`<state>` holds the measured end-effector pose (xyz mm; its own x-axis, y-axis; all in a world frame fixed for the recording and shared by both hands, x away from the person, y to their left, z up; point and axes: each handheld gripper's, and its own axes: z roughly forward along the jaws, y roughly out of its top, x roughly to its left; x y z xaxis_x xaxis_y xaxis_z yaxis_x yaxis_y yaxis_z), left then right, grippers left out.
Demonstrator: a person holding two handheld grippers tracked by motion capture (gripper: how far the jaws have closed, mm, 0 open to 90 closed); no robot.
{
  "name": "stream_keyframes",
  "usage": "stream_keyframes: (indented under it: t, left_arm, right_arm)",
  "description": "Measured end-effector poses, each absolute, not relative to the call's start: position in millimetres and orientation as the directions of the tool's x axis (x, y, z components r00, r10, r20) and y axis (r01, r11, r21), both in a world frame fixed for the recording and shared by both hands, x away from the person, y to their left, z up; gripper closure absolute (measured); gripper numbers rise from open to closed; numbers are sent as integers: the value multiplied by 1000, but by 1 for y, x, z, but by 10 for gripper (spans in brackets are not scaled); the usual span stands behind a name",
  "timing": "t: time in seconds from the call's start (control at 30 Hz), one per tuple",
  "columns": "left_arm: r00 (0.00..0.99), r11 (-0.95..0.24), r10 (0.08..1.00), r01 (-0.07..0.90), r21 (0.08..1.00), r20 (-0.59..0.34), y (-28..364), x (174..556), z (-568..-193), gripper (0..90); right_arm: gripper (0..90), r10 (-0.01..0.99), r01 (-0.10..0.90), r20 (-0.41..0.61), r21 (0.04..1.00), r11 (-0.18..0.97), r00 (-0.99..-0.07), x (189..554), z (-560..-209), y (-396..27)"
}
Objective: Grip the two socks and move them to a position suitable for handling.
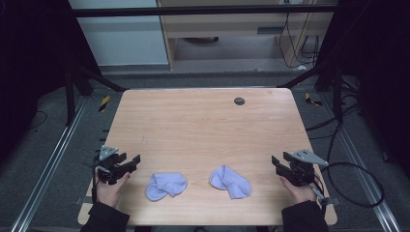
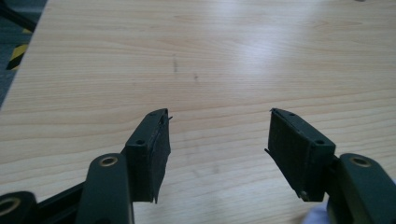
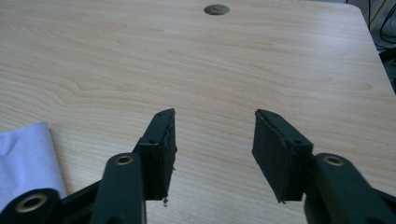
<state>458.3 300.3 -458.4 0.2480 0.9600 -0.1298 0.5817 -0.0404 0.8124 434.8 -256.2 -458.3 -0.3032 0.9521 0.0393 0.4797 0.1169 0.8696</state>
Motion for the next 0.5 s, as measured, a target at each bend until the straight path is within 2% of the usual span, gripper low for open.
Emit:
stream_keyframes:
  t: [0.5]
  left_arm:
    - [378,-116,917,554,824,-126,254,445,-448,374]
  right_arm:
    - [523,930,474,2,861,186,-368,430,-447,-231]
